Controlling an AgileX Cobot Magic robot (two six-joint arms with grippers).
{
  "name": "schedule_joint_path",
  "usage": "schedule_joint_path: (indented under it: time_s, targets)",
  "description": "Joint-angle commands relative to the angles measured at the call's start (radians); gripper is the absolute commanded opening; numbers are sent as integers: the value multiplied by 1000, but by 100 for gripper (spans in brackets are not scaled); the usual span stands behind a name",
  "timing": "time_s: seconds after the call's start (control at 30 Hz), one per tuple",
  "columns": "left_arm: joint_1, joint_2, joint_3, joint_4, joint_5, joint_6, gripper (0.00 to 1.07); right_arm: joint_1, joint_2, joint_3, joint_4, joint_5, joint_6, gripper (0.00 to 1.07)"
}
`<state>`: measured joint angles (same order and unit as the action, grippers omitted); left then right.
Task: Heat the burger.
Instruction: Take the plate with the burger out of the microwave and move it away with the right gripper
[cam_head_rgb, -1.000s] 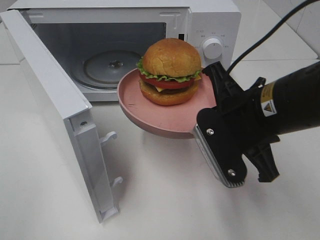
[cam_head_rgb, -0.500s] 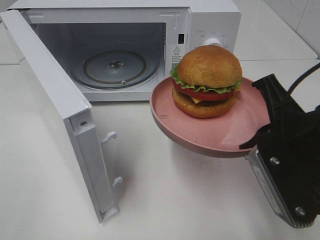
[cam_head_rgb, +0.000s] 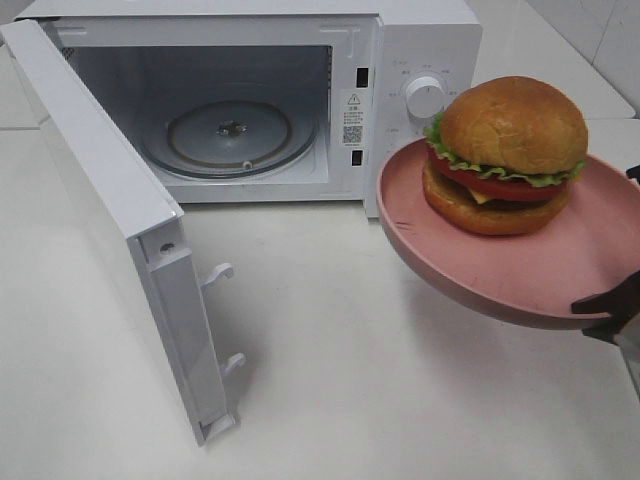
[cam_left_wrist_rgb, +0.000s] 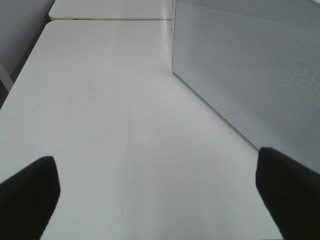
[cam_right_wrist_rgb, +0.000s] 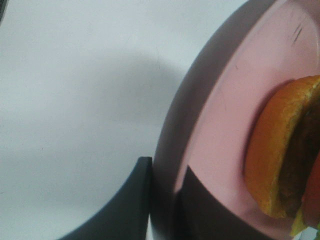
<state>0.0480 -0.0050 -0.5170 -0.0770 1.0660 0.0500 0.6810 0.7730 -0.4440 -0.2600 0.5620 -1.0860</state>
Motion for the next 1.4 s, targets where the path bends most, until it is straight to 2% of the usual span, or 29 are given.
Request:
schedule_joint_path:
  time_s: [0.03, 0.4, 0.47, 0.7, 1.17, 1.4]
  targets:
    - [2, -19, 1, -2, 4, -4, 100, -3, -39, -7, -67, -16, 54, 0]
    - [2, -19, 1, -2, 4, -4, 100, -3, -66, -7, -208, 49, 334, 0]
    - [2, -19, 1, -2, 4, -4, 100, -3, -65, -7, -272, 81, 431, 0]
    - [2, -19, 1, -2, 4, -4, 100, -3, -63, -7, -382, 191, 611, 0]
    - [2, -19, 1, -2, 4, -4, 100, -3, -57, -7, -491, 384, 916, 0]
    - [2, -19, 1, -2, 4, -4, 100, -3, 14, -7, -560, 458, 1107, 0]
